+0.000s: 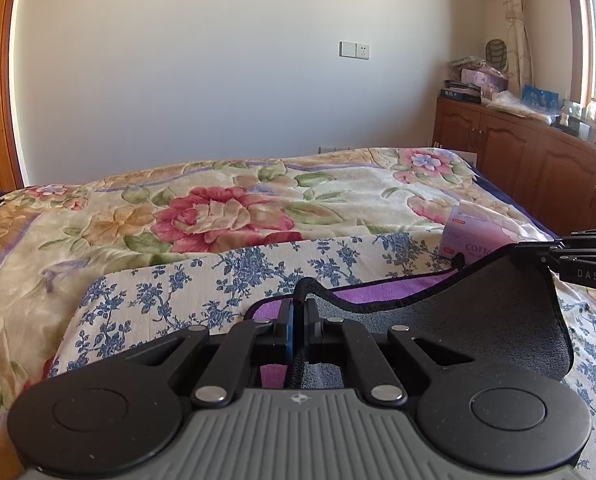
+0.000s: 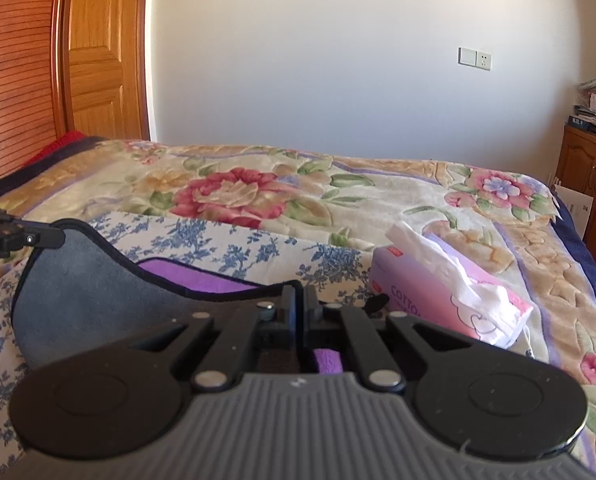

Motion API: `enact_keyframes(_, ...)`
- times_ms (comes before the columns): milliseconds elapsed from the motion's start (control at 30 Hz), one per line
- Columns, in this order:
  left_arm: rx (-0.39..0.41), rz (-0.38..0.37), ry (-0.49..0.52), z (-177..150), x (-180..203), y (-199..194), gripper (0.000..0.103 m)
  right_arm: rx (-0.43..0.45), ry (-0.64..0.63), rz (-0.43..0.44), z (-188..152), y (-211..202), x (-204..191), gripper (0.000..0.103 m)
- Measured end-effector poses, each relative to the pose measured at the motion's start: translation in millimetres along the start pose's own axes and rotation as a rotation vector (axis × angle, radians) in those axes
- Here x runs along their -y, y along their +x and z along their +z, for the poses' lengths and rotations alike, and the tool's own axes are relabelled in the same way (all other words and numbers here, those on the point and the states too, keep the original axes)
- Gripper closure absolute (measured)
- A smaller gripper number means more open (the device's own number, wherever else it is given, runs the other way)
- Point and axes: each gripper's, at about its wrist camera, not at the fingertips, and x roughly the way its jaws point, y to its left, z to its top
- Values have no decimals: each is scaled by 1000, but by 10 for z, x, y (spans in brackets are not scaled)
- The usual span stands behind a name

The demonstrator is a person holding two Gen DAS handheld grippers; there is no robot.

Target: Fold towel

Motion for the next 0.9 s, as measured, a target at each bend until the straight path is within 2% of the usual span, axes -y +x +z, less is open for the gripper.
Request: enact_keyframes(900,38,73,10,259,-52,318,97,68,64,-32,83,376,256,99)
